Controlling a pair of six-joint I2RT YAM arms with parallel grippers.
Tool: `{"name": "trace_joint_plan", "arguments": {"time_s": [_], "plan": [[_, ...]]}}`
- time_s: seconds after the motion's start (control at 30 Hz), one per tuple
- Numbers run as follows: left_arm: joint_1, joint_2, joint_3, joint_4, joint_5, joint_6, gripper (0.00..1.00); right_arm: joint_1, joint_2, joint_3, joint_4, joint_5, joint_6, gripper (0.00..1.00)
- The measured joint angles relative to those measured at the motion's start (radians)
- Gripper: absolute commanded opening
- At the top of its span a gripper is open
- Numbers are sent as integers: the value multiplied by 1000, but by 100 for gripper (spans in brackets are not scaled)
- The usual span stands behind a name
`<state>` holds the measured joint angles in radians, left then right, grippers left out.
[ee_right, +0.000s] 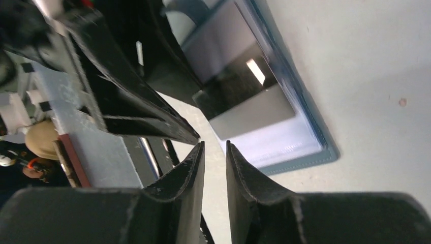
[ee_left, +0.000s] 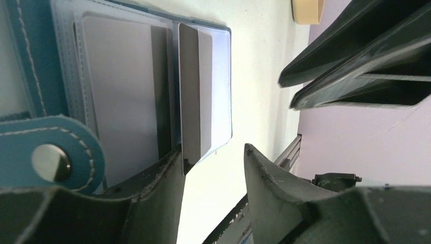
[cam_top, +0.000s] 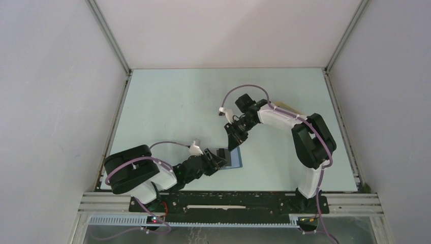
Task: Put the credit cards into the card holder
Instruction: Insert the credit card into the card holder.
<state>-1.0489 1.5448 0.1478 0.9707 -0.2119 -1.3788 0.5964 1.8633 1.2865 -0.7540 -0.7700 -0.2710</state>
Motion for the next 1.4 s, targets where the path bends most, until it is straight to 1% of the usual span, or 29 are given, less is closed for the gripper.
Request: {"name": "trace_joint_plan", "arguments": {"time_s": [0.1,0.27,0.37,0.5,0.63,0.87,1.0,1.2,1.4], "plan": [[11,3,2,9,28,24,53,5,15,51,25,-37,60,27],[20,18,2,40,58,52,57,21,113,156,89,-75,195,25],[24,29,2,60,71,61,58,41,169,169,108,-77,260,23],[27,47,4,84,88,71,59,87,206,169,108,-51,302,22],[27,58,4,102,95,70,60,138,209,170,107,9,311,21],[34,66,4,117,106,71,61,202,209,177,82,186,292,19],[41,68,3,121,115,71,62,211,206,176,72,265,268,19],[54,81,3,138,133,71,62,213,144,124,76,394,226,19],[64,95,3,157,145,71,62,213,108,81,74,475,194,18]]}}
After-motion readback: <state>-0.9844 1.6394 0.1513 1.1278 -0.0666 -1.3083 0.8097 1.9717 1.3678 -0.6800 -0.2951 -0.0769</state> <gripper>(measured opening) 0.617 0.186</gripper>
